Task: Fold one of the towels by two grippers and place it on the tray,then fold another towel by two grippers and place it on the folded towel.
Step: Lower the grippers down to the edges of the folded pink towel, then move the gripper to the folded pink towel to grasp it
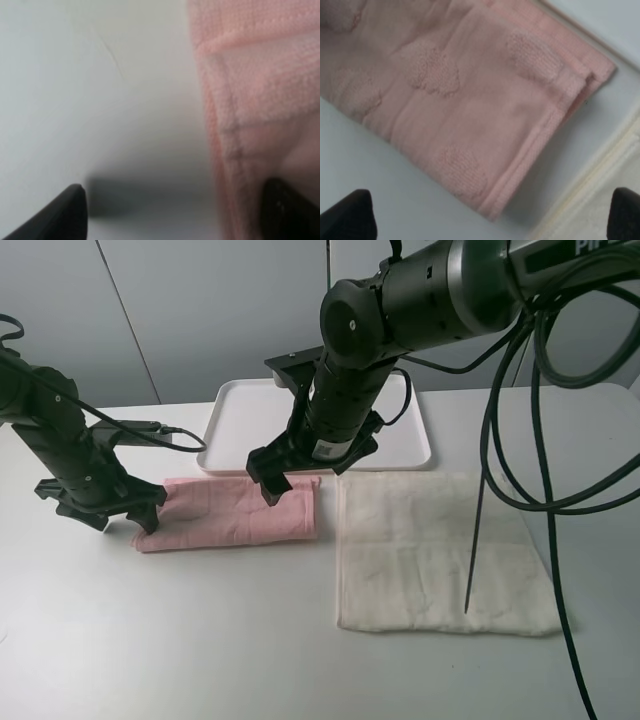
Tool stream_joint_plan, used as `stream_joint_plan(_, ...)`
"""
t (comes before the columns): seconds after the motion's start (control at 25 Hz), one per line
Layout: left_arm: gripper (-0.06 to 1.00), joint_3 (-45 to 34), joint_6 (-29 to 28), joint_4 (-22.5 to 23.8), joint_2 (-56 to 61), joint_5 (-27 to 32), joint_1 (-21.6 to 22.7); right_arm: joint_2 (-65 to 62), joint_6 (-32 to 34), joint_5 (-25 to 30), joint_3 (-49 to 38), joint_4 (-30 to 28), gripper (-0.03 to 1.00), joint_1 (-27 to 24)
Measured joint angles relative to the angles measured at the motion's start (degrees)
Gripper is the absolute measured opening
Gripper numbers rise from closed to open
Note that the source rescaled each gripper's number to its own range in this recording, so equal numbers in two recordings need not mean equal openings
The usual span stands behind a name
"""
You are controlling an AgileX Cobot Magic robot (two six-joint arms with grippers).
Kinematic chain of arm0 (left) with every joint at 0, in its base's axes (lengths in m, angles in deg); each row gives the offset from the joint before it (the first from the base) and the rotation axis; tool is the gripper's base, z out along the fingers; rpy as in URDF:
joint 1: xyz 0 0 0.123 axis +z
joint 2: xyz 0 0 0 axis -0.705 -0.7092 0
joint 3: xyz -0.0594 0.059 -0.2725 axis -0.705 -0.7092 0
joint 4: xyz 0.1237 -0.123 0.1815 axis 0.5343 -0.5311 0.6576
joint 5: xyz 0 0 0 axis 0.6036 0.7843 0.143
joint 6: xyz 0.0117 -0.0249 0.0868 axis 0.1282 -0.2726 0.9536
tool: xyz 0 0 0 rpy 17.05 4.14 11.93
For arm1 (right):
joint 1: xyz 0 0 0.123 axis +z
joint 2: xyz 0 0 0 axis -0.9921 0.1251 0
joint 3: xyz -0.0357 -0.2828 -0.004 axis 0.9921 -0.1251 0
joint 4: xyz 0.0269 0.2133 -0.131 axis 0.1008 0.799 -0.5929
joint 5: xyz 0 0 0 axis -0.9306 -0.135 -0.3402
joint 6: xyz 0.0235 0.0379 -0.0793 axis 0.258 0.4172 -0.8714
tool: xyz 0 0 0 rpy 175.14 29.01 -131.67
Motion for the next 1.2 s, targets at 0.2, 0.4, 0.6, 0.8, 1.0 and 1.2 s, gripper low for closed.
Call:
stream_joint_plan(0.2,0.9,-1.5,-1.9,0.8,0.5,-1.8,0.0,1.4,1.4,0.1,0.2,0.8,1.0,-1.1)
stream_joint_plan(0.4,0.9,-1.6,-2.1,1.3,0.7,-1.5,0.0,5.1,2.2,3.7,2.3,1.9,1.0,-2.9)
stream_joint_plan(0.6,0.9,-1.9,-2.2,2.3,1.0,-0.1,0.0,7.5,2.2,3.9,4.4,4.7,1.0,-2.9)
stream_joint_plan(0.8,0.9,-3.7,-2.2,1.9,2.0,0.9,2.3,9.3,2.2,3.9,6.4,6.4,1.0,-2.9)
stream_joint_plan(1.0,0.9,-4.3,-1.5,0.7,2.6,3.3,4.8,11.6,1.8,3.3,7.0,8.8,1.0,-2.9)
stream_joint_plan(1.2,0.9,-4.4,-1.4,0.7,2.6,3.4,5.0,12.6,-1.0,2.2,7.0,12.7,0.86,-2.9)
